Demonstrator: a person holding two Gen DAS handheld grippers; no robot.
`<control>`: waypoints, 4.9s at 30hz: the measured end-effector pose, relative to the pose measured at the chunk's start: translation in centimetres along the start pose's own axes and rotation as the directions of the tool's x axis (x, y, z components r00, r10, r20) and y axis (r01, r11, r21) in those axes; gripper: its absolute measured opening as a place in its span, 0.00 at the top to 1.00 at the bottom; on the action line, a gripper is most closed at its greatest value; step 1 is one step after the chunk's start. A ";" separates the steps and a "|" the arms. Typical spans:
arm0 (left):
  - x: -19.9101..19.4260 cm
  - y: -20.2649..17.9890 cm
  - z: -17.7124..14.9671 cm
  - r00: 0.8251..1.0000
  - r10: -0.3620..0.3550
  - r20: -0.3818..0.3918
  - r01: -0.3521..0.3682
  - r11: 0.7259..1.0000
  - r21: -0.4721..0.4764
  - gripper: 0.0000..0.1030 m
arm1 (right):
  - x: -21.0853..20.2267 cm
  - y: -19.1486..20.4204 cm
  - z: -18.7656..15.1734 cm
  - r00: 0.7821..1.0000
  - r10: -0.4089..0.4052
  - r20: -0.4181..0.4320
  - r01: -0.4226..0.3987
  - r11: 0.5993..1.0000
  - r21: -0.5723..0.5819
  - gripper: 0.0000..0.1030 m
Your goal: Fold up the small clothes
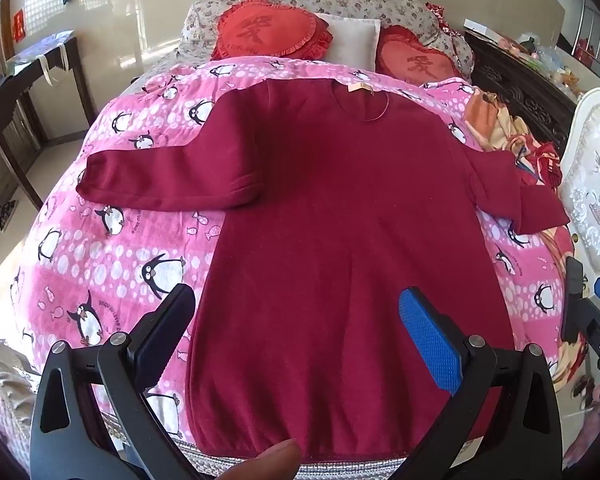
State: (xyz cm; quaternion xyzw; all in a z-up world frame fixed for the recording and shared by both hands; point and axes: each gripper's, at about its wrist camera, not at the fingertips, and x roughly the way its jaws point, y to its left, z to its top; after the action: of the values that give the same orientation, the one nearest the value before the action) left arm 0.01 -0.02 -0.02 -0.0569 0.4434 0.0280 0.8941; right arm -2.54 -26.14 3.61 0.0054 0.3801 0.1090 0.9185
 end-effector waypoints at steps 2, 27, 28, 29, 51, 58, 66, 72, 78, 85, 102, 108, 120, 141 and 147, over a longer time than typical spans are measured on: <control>0.0 0.0 0.0 1.000 0.003 -0.003 -0.003 1.000 -0.001 0.00 | 0.0 0.1 -0.1 1.000 -0.003 -0.004 0.003 1.000 -0.004 0.00; -1.8 -0.7 -1.9 1.000 -0.004 0.002 0.004 1.000 0.018 0.01 | -2.2 1.1 -0.3 0.999 -0.012 0.034 0.012 1.000 -0.002 0.00; -1.5 -0.8 -1.9 1.000 -0.010 -0.003 0.010 1.000 0.016 0.00 | -2.1 1.1 -0.2 0.999 -0.010 0.032 0.010 1.000 -0.001 0.00; -1.2 -0.8 -1.9 1.000 -0.012 -0.007 0.012 1.000 0.014 0.01 | -1.9 1.1 -0.1 0.999 -0.010 0.032 0.010 1.000 -0.005 0.00; 1.0 0.5 -2.2 0.995 -0.054 0.083 0.053 0.999 0.012 0.00 | 2.9 1.7 0.6 0.991 -0.113 -0.064 0.112 0.993 -0.028 0.01; 2.1 -0.7 -2.4 1.000 -0.027 0.009 0.027 0.998 0.063 0.00 | 2.8 1.9 0.7 0.991 -0.114 -0.063 0.112 0.993 -0.030 0.01; 2.5 -0.5 -2.8 1.000 -0.016 -0.009 0.016 0.998 0.057 0.00 | 2.2 1.3 0.6 0.994 -0.105 -0.020 0.105 0.994 0.008 0.01; 2.3 -0.1 -2.9 1.000 -0.016 -0.012 0.017 0.999 0.050 0.00 | 1.9 1.4 0.8 0.996 -0.094 0.003 0.094 0.996 0.013 0.01; 2.4 0.5 -2.8 1.000 -0.010 -0.016 0.011 0.999 0.038 0.00 | -0.9 2.4 1.2 0.982 -0.083 0.170 0.083 0.997 0.004 0.01; 2.3 0.8 -2.8 1.000 -0.018 -0.021 0.019 0.999 0.026 0.00 | 1.8 0.6 1.0 0.990 -0.141 0.020 0.139 0.987 0.081 0.01; 2.4 1.0 -3.5 1.000 -0.016 -0.018 0.016 1.000 -0.003 0.00 | 2.0 1.2 -0.3 0.994 -0.105 0.023 0.104 0.994 0.043 0.01; 1.8 1.5 -4.4 0.999 -0.038 -0.004 0.037 0.999 -0.030 0.00 | 2.1 0.4 -0.2 0.985 -0.174 0.016 0.171 0.979 0.113 0.01; 0.5 1.6 -5.4 0.997 -0.072 0.033 0.073 0.997 -0.041 0.00 | 1.2 2.3 -1.3 0.979 -0.206 -0.001 0.205 0.971 0.124 0.00; 1.3 1.3 -6.2 0.994 -0.106 0.014 0.107 0.993 -0.049 0.00 | 1.2 3.5 -0.9 0.975 -0.220 -0.007 0.220 0.969 0.110 0.00; 1.3 1.1 -6.2 0.995 -0.103 0.019 0.103 0.994 -0.047 0.00 | 1.3 3.8 -0.9 0.978 -0.210 -0.007 0.210 0.972 0.104 0.00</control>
State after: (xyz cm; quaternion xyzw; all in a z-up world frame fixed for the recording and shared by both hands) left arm -4.21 0.26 -4.81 -0.1009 0.4318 -0.0071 0.8963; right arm -3.08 -22.29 2.42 0.0132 0.3817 -0.0088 0.9241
